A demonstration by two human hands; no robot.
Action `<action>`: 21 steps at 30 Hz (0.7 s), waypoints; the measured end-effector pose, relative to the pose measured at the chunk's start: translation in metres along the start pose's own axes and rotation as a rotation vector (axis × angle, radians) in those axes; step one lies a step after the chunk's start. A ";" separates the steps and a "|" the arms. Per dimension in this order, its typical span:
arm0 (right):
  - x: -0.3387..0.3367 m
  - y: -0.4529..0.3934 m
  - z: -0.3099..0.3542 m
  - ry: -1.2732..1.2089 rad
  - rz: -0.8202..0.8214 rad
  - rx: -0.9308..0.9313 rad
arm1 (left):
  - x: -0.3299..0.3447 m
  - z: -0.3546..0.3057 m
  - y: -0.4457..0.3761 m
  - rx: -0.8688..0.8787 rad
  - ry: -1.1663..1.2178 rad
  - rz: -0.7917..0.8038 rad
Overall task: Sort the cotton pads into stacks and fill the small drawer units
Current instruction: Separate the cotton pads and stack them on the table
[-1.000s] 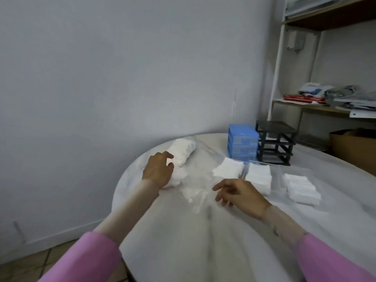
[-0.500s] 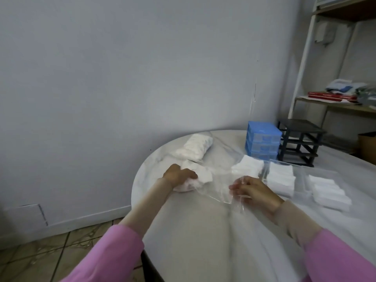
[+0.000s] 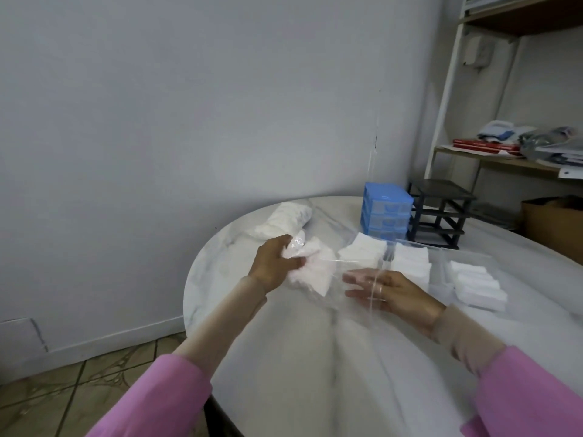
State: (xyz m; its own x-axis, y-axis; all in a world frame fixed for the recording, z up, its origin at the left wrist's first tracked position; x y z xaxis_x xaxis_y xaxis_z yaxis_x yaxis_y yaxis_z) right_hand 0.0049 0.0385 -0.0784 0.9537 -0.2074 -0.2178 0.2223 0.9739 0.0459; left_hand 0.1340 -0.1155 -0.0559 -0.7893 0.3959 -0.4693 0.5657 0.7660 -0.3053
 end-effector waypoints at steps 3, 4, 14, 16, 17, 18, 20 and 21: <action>0.005 0.002 -0.003 0.020 0.020 -0.013 | -0.007 -0.004 0.001 -0.019 -0.119 -0.083; 0.005 0.002 -0.003 -0.012 0.024 -0.028 | -0.005 -0.002 0.000 -0.027 -0.129 -0.056; 0.008 -0.003 -0.008 -0.080 0.028 -0.026 | 0.019 0.004 0.003 -0.050 0.012 0.199; 0.003 -0.004 -0.009 -0.124 -0.015 -0.026 | 0.014 0.002 0.001 -0.069 0.032 0.140; 0.000 -0.005 -0.011 -0.132 -0.033 -0.027 | 0.015 0.002 0.001 -0.081 0.050 0.144; -0.002 -0.006 -0.013 -0.136 -0.043 -0.023 | 0.018 0.002 0.002 -0.084 0.054 0.168; -0.004 -0.006 -0.015 -0.130 -0.043 -0.008 | 0.026 0.000 0.007 -0.055 0.032 0.227; -0.005 -0.007 -0.017 -0.113 -0.045 0.005 | 0.030 -0.002 0.009 -0.030 0.039 0.252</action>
State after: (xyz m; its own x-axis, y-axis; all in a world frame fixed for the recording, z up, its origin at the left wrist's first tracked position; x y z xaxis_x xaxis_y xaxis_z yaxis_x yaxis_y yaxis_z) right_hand -0.0043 0.0345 -0.0940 0.9595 -0.2600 -0.1084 0.2659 0.9630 0.0431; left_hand 0.1146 -0.0956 -0.0712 -0.6331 0.5951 -0.4950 0.7389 0.6552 -0.1572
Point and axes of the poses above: each hand's wrist, its own y-axis away from the middle knuckle, its own x-axis out of the palm, z = x × y, the point moved 8 cm from there along -y, towards the middle knuckle, and after that the axes turned 2 degrees about z, right-handed, at the moved point
